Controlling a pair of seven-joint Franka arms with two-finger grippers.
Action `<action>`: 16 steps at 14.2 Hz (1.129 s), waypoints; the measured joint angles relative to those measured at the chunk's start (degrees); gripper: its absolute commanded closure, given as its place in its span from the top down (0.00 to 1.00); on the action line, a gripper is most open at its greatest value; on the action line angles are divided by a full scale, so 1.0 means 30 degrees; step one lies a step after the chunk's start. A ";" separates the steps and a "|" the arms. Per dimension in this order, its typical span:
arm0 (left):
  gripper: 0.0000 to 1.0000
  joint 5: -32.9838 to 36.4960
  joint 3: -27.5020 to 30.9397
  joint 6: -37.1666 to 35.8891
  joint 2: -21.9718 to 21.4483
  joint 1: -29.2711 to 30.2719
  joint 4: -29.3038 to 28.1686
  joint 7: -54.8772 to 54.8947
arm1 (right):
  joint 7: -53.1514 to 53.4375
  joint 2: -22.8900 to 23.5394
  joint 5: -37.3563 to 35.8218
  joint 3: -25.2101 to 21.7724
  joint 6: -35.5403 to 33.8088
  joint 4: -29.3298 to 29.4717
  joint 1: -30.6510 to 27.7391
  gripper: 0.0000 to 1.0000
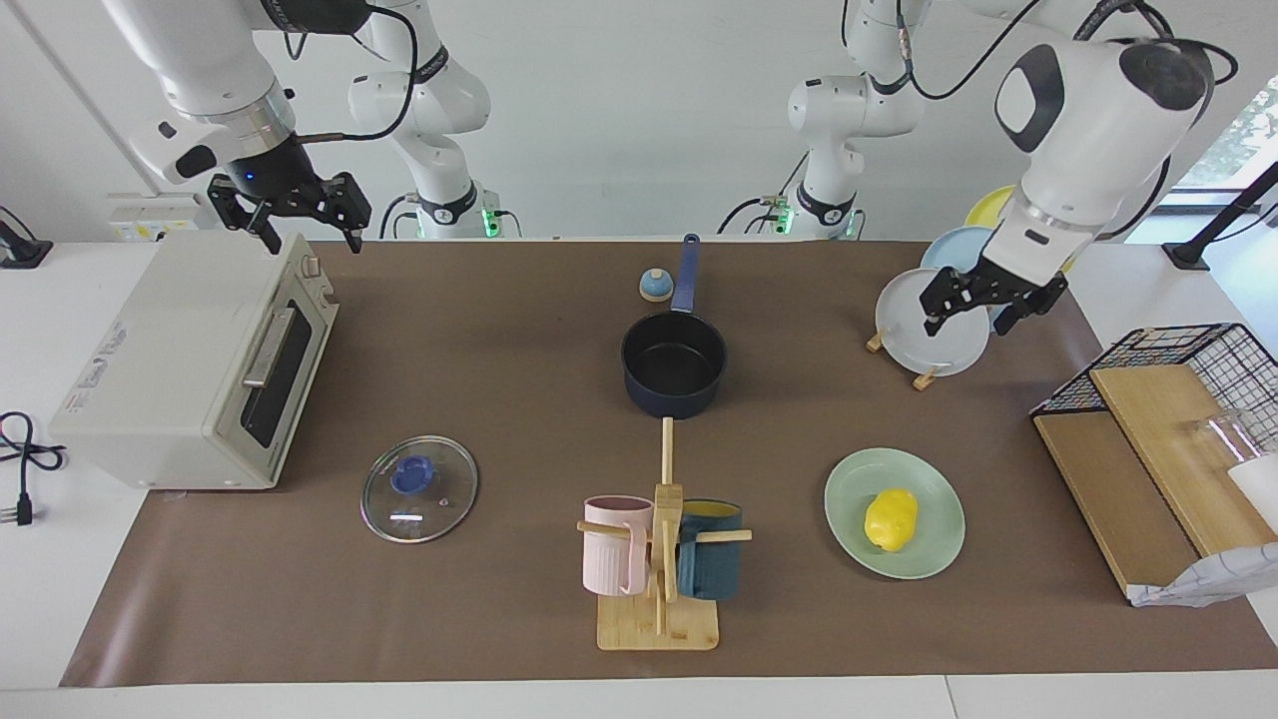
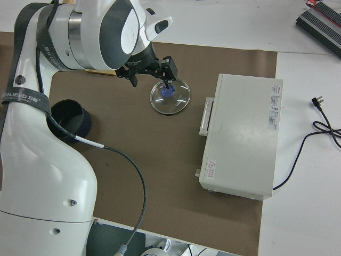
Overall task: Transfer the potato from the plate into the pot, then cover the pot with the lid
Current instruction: 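Reach the left gripper toward the yellow potato on the green plate, then grasp the potato with the left gripper while the right gripper grasps the lid knob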
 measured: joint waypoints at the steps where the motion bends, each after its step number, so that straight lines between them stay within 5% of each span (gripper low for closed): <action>1: 1.00 0.0000 -0.0003 0.0733 0.0733 -0.0045 0.0096 0.0324 | 0.0000 0.0000 0.0000 0.0008 0.0000 0.0000 0.0000 1.00; 9: 1.00 0.0032 -0.0170 0.5799 0.4953 -0.0929 0.0394 0.2842 | 0.0000 0.0000 0.0000 0.0026 0.0000 -0.0001 0.0000 1.00; 16: 1.00 0.0387 -0.0140 0.7083 0.8314 -0.1136 0.2717 0.4046 | 0.0000 -0.0002 0.0000 0.0031 0.0035 -0.0020 0.0000 1.00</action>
